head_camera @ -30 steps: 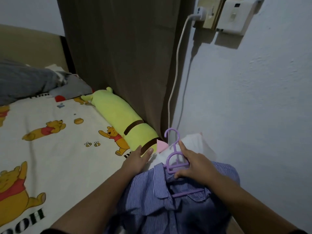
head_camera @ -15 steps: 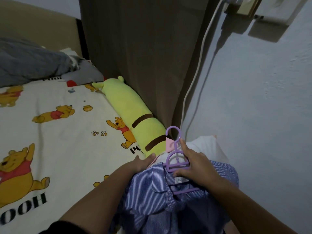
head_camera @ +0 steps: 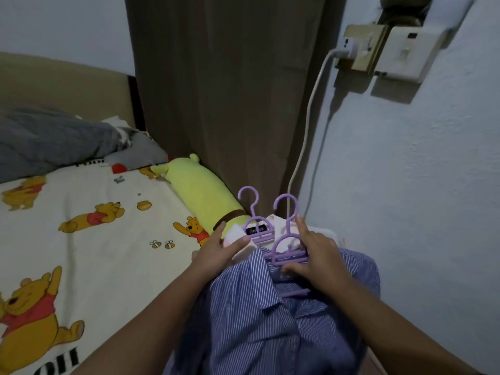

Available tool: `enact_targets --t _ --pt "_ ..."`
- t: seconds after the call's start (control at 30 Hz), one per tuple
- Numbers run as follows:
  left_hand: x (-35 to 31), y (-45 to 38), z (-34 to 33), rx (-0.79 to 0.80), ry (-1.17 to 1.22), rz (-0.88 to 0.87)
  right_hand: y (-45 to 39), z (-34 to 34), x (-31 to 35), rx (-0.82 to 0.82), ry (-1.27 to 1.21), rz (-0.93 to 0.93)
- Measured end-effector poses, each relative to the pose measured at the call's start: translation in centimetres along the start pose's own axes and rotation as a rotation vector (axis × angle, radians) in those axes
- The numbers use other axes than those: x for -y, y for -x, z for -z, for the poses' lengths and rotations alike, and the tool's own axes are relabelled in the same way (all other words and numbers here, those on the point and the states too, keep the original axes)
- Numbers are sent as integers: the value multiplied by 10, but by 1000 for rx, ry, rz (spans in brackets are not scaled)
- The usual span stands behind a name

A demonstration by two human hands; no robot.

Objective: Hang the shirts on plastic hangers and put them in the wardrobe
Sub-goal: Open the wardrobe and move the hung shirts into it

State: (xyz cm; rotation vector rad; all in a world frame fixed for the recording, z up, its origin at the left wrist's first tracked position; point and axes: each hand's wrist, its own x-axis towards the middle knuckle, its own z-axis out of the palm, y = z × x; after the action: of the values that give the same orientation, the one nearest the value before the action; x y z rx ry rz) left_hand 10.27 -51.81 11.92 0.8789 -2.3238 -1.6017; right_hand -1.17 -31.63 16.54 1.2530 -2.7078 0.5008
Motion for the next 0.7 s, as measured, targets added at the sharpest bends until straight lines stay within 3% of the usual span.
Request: enact_targets --t 0.2,0.4,0.53,0.7 --pt "-53 33 26 37 -179 -303 -1 19 18 -201 -8 -14" --pt "-104 59 49 -183 -565 -559 12 62 39 -501 23 24" --pt "-142 73 55 -280 -610 -627 24 98 51 -651 152 47" --pt "-176 86 43 -207 -531 -725 51 133 46 -689 229 13"
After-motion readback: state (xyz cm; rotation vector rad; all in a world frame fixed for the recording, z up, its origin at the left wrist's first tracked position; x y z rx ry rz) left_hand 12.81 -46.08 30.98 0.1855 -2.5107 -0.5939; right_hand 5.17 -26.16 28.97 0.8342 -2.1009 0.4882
